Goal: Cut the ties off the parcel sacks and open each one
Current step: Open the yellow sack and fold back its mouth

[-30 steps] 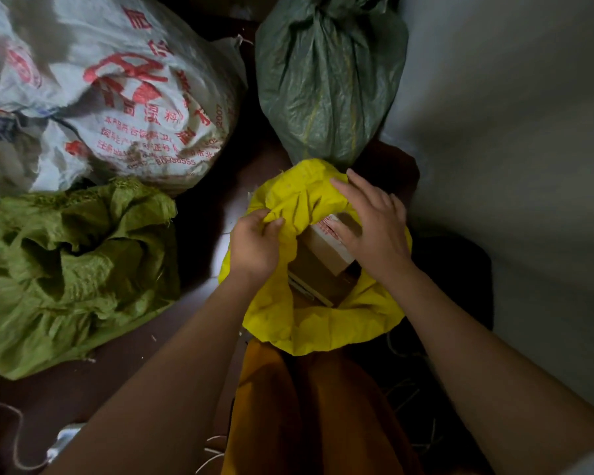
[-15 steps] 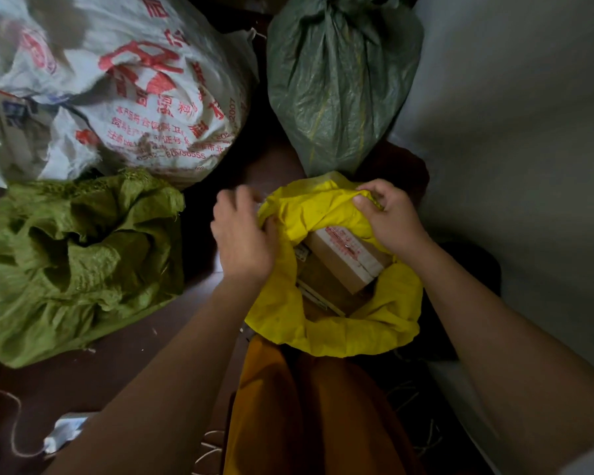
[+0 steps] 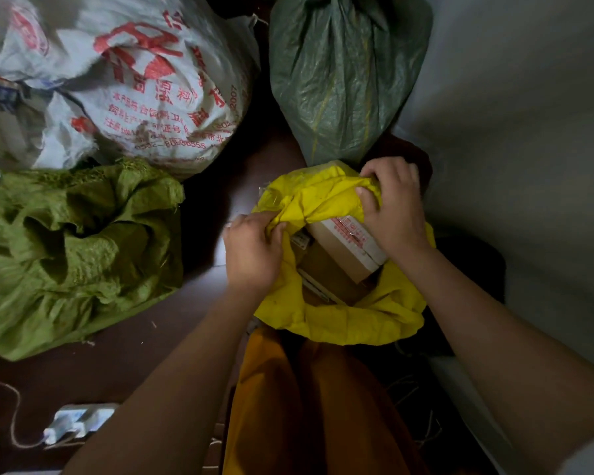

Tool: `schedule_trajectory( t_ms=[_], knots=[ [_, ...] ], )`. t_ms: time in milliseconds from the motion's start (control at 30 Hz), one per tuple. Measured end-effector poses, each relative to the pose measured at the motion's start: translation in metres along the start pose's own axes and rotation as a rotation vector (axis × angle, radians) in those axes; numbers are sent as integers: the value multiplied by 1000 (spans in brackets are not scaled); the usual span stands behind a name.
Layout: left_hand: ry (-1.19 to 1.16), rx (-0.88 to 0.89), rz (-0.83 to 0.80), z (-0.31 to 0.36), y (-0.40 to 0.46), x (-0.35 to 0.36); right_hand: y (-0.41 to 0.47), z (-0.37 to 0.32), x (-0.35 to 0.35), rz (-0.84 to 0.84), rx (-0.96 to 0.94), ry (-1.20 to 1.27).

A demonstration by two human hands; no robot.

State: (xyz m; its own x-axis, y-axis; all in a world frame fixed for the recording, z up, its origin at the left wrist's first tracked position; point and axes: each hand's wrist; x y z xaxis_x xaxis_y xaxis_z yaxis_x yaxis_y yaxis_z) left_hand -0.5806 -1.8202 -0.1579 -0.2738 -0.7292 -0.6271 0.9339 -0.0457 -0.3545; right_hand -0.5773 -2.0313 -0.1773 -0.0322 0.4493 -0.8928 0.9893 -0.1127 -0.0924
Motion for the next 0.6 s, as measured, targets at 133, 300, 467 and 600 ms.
schedule_trajectory(
  t_ms=[133, 300, 467, 600],
  knots=[
    [-53, -56, -18, -6, 3, -1, -6, -13, 2, -160, -284, -49],
    [-205, -130, -110, -7, 7, -4, -6, -9, 6, -315, -280, -63],
    [-199, -127, -122, -4, 15, -10, 0, -13, 2, -393, -115, 154],
    [-146, -59, -126, 5, 24, -20, 2, -21, -3, -409, 83, 353]
  ],
)
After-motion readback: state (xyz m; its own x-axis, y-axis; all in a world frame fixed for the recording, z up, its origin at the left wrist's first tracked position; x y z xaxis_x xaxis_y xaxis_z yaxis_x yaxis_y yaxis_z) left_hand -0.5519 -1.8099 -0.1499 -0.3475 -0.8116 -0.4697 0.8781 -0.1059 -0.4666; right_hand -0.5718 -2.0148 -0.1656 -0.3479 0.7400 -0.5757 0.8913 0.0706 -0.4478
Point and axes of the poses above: each hand's wrist, its own y-axis towards the middle knuckle, its own x-axis out of the palm, z = x × y, and after that the axes turned 11 degrees about -y, right-handed
